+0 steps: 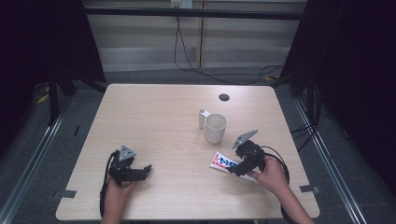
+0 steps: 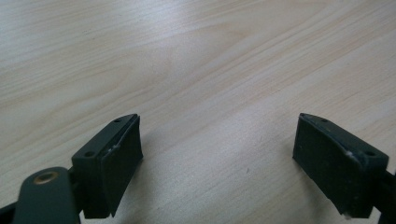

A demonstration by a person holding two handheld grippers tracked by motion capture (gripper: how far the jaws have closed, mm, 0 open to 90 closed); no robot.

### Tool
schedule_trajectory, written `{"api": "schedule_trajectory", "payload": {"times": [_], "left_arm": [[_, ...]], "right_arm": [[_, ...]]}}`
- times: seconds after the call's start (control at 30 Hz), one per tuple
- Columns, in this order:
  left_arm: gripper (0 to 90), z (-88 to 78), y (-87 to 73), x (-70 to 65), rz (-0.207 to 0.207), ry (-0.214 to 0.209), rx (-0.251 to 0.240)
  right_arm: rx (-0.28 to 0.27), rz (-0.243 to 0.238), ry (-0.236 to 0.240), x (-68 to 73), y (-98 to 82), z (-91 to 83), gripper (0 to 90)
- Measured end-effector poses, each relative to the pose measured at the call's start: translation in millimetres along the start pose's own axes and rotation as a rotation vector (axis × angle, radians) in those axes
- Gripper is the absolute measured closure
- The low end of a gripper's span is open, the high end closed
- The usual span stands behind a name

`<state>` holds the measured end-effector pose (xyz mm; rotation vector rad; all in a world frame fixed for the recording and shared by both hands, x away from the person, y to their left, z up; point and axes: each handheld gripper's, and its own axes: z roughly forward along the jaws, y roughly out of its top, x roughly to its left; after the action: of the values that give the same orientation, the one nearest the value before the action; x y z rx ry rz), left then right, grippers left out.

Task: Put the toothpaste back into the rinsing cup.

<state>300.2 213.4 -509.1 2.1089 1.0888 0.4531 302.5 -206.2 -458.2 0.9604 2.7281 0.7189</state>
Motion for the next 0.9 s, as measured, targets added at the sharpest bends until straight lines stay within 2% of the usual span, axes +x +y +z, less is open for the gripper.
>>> {"api": "schedule_trajectory", "payload": {"times": [0.4,0.63,0.7,0.77,0.9], "left_arm": [[16.4,-0.2,-0.1,-0.1,0.003,0.002,-0.002],[16.8,0.0,-0.1,-0.6,0.002,0.004,-0.008],[16.9,-0.2,-0.1,-0.4,0.004,0.003,-0.004],[17.0,0.0,-0.1,-0.7,0.002,0.004,-0.008],[17.0,-0.2,-0.1,-0.6,0.003,0.003,-0.006]], "right_arm": [[0.056,-0.062,0.010,8.9,18.6,13.3,27.2],[0.085,-0.061,0.022,9.3,22.6,20.6,29.6],[0.092,-0.078,0.017,8.4,22.9,22.4,30.6],[0.095,-0.059,0.025,8.2,23.9,23.7,31.5],[0.094,-0.062,0.032,8.3,27.6,25.8,34.3]]}}
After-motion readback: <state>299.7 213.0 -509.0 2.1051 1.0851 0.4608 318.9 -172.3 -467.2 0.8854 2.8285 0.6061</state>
